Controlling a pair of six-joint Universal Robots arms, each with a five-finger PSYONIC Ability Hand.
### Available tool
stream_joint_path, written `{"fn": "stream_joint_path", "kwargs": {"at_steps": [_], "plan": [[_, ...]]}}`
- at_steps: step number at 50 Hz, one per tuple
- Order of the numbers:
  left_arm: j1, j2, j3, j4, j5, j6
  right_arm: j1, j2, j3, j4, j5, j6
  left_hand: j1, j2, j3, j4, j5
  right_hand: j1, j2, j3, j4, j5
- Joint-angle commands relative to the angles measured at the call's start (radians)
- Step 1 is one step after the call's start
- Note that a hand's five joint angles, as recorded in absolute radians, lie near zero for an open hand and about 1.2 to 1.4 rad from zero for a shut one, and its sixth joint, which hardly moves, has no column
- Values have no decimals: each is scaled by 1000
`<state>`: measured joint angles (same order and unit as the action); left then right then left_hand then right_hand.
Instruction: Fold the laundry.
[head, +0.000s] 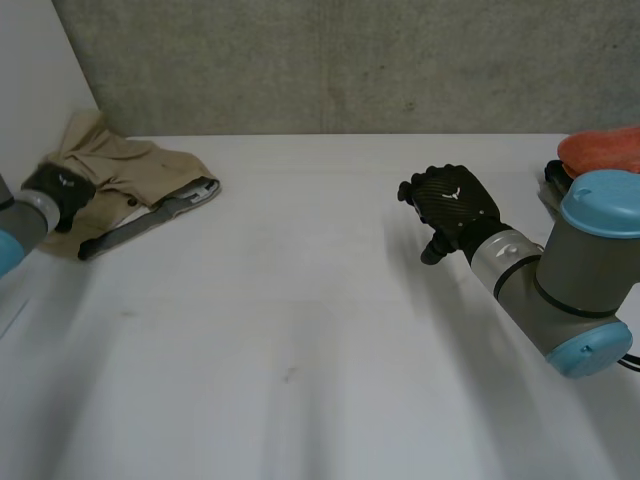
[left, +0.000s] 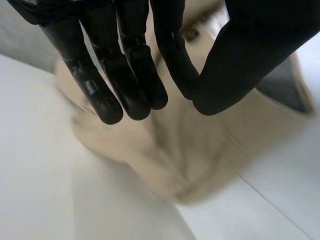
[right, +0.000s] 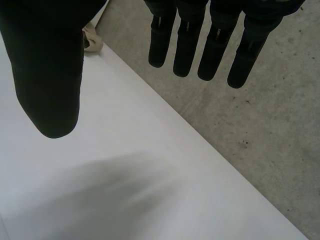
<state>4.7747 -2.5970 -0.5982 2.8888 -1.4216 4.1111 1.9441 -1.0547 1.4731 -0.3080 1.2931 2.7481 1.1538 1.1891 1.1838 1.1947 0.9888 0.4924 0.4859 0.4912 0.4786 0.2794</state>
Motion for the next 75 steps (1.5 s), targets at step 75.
{"fn": "stream_joint_path", "kwargs": {"at_steps": [75], "plan": [[-154,150,57,-5,29,-146,-22,21,-4,-6,-6,-21,242,207,212,202,233,-33,-27,-32,-19,5]]}}
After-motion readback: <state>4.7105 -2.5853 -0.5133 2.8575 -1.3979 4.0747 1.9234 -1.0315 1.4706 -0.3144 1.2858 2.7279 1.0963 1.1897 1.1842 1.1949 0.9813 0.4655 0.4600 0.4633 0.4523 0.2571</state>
